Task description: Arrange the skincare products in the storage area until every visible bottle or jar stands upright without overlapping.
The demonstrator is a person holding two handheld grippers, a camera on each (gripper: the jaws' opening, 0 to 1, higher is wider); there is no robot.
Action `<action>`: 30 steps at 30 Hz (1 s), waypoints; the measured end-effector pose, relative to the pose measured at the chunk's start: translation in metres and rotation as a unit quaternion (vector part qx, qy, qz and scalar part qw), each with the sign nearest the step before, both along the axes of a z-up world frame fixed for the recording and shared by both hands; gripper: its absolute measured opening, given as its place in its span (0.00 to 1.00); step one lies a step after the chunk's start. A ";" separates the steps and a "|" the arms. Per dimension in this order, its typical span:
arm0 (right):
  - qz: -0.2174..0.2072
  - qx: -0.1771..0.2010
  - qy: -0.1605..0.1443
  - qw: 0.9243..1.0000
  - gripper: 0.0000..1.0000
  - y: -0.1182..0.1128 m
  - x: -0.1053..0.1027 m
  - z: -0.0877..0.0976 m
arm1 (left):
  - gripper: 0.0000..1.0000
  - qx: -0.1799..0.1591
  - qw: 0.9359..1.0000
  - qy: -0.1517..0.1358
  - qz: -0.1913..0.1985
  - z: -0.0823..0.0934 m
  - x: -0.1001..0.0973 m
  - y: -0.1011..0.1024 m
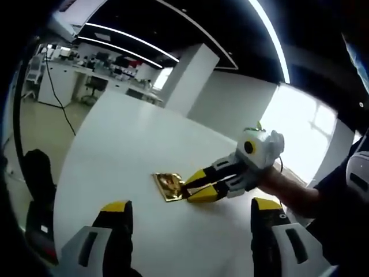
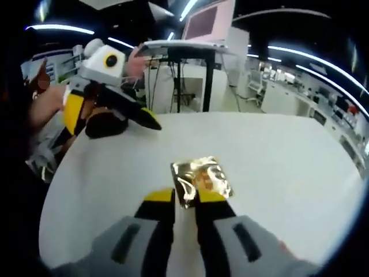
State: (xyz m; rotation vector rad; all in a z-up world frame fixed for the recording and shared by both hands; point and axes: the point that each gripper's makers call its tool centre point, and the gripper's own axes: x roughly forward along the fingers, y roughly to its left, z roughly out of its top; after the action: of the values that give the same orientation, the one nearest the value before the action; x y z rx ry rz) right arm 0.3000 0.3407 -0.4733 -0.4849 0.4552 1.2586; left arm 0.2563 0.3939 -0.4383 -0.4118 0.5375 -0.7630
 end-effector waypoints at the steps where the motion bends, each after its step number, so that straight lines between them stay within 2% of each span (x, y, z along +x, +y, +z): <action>1: 0.000 0.000 0.000 1.000 0.14 0.000 0.000 0.000 | 0.85 0.001 1.000 0.001 0.000 0.000 0.000 0.000; 20: -0.003 0.001 -0.010 1.000 0.19 0.003 0.002 0.003 | 0.85 0.002 1.000 -0.001 -0.003 0.001 -0.004 0.001; 25: -0.004 -0.004 -0.027 1.000 0.32 0.005 0.005 0.001 | 0.85 0.002 1.000 -0.001 -0.002 0.001 -0.005 0.001; 30: -0.003 -0.004 -0.028 1.000 0.37 0.007 0.006 0.000 | 0.85 0.003 1.000 0.000 -0.001 0.000 -0.006 0.001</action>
State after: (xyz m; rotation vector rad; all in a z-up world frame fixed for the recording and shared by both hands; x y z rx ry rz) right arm 0.3058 0.3477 -0.4737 -0.5247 0.4146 1.2353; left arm 0.2501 0.3953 -0.4380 -0.4059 0.5405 -0.7630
